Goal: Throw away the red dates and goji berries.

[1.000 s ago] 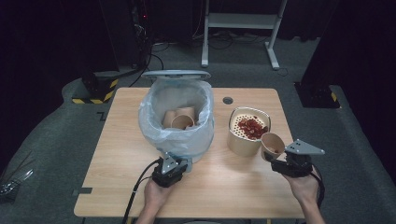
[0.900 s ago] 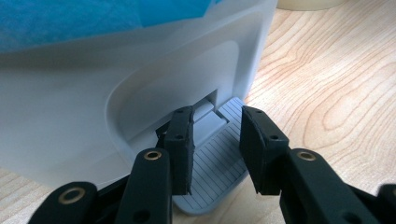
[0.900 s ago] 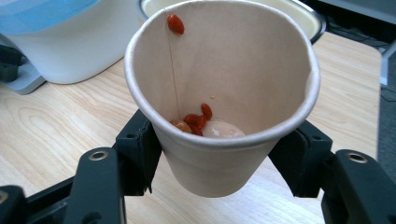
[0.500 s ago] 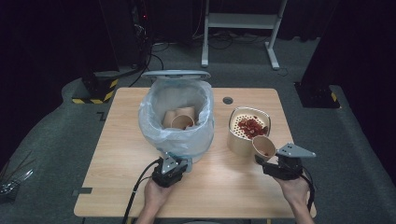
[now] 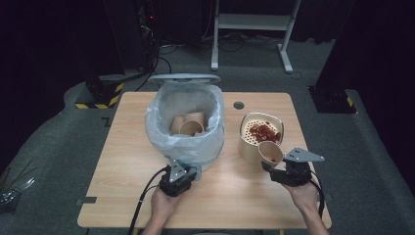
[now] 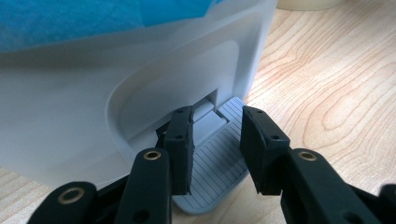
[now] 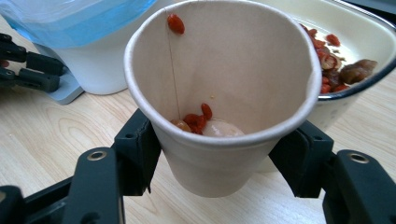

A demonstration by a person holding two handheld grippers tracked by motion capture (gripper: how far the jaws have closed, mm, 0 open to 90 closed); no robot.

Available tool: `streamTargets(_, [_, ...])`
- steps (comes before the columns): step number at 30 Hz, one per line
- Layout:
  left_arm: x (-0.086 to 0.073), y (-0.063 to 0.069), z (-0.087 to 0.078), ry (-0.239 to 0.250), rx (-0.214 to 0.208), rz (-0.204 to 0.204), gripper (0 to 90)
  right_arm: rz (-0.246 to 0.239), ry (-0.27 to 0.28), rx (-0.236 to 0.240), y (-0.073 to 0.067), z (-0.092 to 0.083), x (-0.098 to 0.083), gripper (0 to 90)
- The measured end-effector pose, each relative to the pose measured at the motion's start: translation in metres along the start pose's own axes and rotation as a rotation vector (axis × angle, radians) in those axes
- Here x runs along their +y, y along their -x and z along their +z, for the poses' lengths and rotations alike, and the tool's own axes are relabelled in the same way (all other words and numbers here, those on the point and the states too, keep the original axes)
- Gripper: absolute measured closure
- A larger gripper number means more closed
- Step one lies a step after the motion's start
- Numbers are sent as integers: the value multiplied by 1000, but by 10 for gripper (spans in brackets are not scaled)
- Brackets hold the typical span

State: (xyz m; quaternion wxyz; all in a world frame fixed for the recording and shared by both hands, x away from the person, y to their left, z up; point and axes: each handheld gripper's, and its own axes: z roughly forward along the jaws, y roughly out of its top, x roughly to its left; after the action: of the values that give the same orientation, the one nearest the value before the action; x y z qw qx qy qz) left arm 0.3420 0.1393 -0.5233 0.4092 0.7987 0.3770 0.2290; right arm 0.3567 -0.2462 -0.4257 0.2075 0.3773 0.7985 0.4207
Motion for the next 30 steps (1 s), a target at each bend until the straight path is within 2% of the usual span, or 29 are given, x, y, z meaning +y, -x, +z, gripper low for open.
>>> streamTargets(3, [0,0,0,0,0,0,644,13,13,23,0,0,2,376])
streamTargets(8, [0,0,0,0,0,0,644,5,29,42,-1,-3,8,374])
streamTargets(20, [0,0,0,4,-1,-5,642,22,61,92,0,1,27,373])
streamTargets(27, [0,1,0,3,1,-2,640,-13,73,108,-7,4,45,373])
streamTargets(30, [0,1,0,4,0,-3,640,-51,53,94,-9,5,53,373])
